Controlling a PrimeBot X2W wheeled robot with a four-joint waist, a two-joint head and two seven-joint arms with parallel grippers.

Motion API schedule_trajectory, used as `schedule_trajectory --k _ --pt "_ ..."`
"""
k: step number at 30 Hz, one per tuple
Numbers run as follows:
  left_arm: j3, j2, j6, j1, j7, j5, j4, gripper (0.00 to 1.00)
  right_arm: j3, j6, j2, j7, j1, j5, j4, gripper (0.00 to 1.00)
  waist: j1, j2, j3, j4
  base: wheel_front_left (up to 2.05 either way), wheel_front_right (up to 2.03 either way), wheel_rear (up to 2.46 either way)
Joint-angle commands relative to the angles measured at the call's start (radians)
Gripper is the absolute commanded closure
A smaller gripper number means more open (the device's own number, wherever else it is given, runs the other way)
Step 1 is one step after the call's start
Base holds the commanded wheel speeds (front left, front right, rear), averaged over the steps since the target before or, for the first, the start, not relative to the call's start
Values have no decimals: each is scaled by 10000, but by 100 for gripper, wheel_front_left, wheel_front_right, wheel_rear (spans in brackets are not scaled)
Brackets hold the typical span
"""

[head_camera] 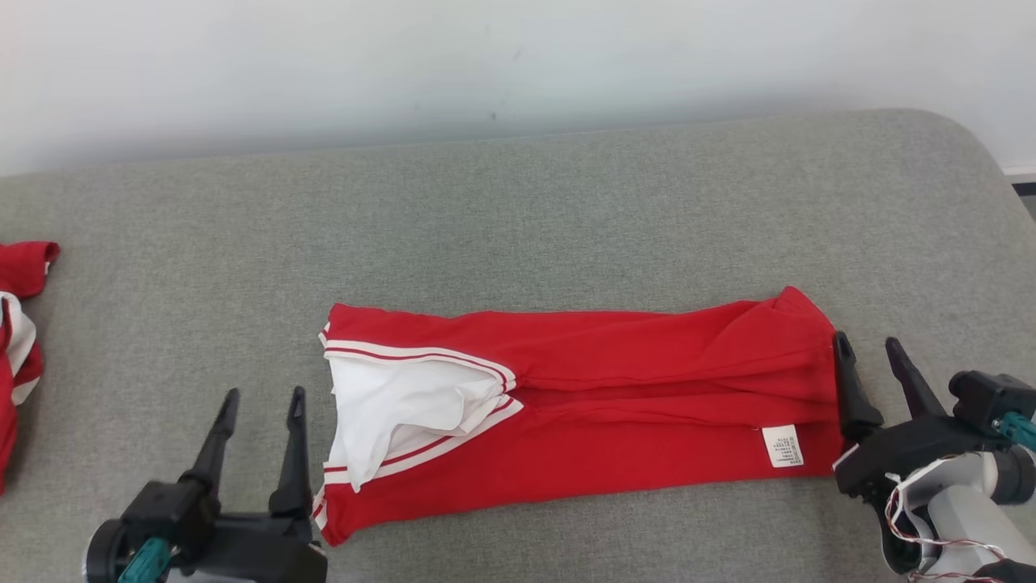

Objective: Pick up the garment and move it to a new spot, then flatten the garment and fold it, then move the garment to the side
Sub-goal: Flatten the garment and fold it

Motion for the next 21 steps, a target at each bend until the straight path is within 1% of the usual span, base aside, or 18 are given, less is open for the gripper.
schedule_trajectory --k 1,2,3,4,9,10,16,21 --pt "283 -145 43 291 -24 318 -237 0 31 -25 -69 -7 62 -103 202 0 1 1 -46 51 0 0 0" --pt "515 -250 26 463 -24 557 -383 0 88 -25 -65 -9 -36 -140 361 0 1 1 -61 69 0 0 0" --pt "515 -250 26 463 -24 557 -383 0 88 -25 -65 -9 -36 -140 361 0 1 1 -61 69 0 0 0" --pt "977 -516 -17 749 -24 889 -642 0 206 -25 -87 -9 -265 -189 805 0 1 1 -86 117 0 0 0" --pt "1685 -985 -185 1336 -24 1416 -858 0 384 -25 -108 -9 -871 -368 2011 0 1 1 -113 270 0 0 0" --pt "1685 -985 -185 1336 -24 1416 -858 0 384 -25 -108 -9 -871 -368 2011 0 1 1 -113 270 0 0 0" --pt "1963 -1181 -309 1626 -25 1814 -847 0 766 -25 87 112 -1530 -217 3655 0 1 1 -115 548 0 0 0" --pt "2047 -1217 -345 1614 -25 1712 -770 0 1002 -25 251 305 -1804 234 4424 0 1 1 -96 674 0 0 0"
